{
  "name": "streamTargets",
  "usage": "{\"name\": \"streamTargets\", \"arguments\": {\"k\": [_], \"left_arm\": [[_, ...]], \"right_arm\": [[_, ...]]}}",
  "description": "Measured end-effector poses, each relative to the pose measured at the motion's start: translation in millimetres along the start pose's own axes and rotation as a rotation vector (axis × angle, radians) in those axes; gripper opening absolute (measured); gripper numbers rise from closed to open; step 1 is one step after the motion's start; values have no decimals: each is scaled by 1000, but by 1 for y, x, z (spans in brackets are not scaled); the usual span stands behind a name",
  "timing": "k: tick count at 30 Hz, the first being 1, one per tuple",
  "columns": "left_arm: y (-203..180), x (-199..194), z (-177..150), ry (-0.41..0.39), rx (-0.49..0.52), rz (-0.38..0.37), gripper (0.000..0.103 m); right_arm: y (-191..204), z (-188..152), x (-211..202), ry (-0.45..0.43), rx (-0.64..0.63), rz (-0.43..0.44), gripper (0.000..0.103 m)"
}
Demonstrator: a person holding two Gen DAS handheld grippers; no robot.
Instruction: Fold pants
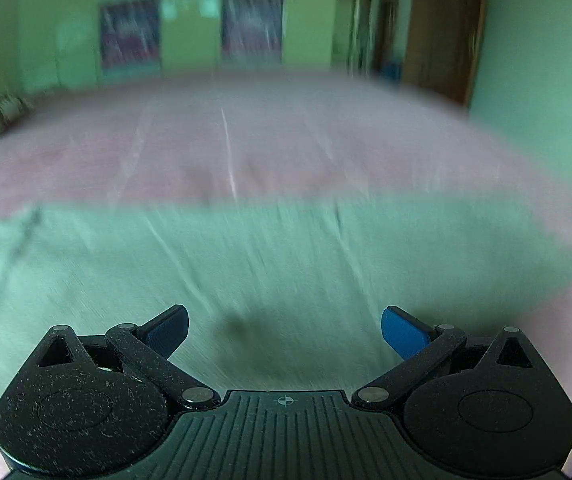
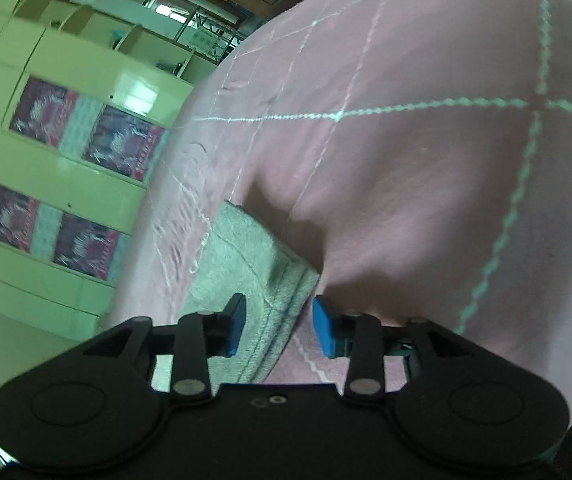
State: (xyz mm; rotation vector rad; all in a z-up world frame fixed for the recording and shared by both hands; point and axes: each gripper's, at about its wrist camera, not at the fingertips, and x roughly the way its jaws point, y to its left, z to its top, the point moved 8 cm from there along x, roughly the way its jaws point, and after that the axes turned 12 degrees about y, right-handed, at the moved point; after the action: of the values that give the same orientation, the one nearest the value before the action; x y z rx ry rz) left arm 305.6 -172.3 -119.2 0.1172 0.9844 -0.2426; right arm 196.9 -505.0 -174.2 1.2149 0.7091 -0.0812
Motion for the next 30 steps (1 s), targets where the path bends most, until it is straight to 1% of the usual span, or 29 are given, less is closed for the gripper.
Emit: {"name": "streamTargets", "arguments": {"k": [1, 2, 5, 7, 8, 11, 13, 17, 19, 21, 24, 26, 27, 28, 29, 30], "left_arm": [[-3, 9, -6, 24, -5, 25, 103], [-4, 9, -9, -3, -8, 35, 103], [0, -1, -11, -34, -69, 37, 103], [2, -6, -12, -61, -99, 38, 103], [3, -4, -14, -50, -99, 46, 103], [0, 5, -17, -20, -53, 69, 103], [1, 8, -16, -3, -61, 64, 103], [0, 11, -13, 2, -59, 61, 103], [0, 12, -13, -1, -60, 67, 103], [1, 12, -13, -3, -62, 68, 103], [2, 13, -13, -1, -67, 61, 103], [2, 13, -12, 0, -70, 59, 103], [2, 13, -12, 0, -70, 58, 103], [2, 12, -12, -1, -72, 59, 103], [2, 12, -13, -4, -74, 61, 103], [2, 12, -13, -5, -72, 65, 103]], "right_arm": [[-1, 0, 0, 3, 4, 9, 30], [-1, 1, 0, 3, 2, 13, 30], [7, 3, 7, 10, -15, 18, 28], [5, 5, 6, 12, -20, 27, 28], [5, 6, 8, 13, -18, 25, 28], [8, 6, 15, 20, -19, 17, 27], [7, 7, 17, 26, -17, 7, 26], [2, 4, 12, 20, 19, 38, 27], [0, 4, 19, 50, 13, 26, 27], [1, 2, 32, 117, 16, 32, 27], [2, 1, 39, 147, 23, 59, 26], [-2, 2, 37, 142, 39, 75, 23], [-6, 4, 34, 124, 51, 65, 12], [-8, 5, 30, 105, 61, 66, 7], [-8, 4, 28, 94, 59, 72, 7], [-5, 3, 27, 84, 37, 53, 7]]}}
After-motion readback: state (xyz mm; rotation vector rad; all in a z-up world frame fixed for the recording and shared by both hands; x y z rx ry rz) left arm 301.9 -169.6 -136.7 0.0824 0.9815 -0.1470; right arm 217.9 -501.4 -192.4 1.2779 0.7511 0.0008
